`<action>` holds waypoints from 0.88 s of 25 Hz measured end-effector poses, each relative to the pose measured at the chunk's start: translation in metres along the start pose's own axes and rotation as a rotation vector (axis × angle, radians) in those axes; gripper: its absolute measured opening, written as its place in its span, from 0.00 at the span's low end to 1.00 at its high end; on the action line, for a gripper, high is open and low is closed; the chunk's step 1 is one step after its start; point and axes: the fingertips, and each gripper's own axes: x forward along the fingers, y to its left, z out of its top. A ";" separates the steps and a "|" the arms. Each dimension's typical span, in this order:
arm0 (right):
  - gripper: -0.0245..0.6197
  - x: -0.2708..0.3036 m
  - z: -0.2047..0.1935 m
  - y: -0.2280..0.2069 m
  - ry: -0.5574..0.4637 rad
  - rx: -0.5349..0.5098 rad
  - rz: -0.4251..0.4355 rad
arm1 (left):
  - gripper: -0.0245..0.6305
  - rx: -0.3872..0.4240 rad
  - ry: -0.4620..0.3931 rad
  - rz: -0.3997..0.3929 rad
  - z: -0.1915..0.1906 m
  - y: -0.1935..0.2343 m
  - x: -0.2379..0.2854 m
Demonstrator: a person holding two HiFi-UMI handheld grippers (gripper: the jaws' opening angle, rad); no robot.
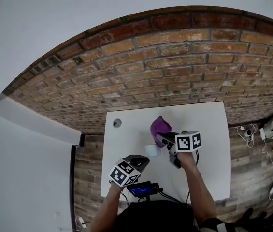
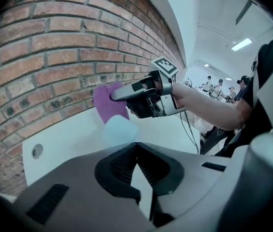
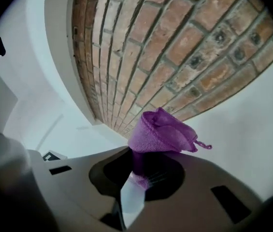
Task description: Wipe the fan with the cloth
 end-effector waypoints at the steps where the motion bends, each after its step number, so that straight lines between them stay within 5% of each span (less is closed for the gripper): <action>1: 0.11 0.008 -0.004 0.004 0.032 -0.013 0.014 | 0.05 -0.012 -0.001 0.006 -0.001 0.001 0.002; 6: 0.11 0.023 -0.032 0.010 0.138 -0.056 0.018 | 0.05 -0.039 0.000 0.030 -0.006 0.006 0.008; 22: 0.11 -0.041 -0.071 0.013 -0.025 0.156 -0.053 | 0.05 -0.074 -0.033 0.130 0.009 0.050 0.004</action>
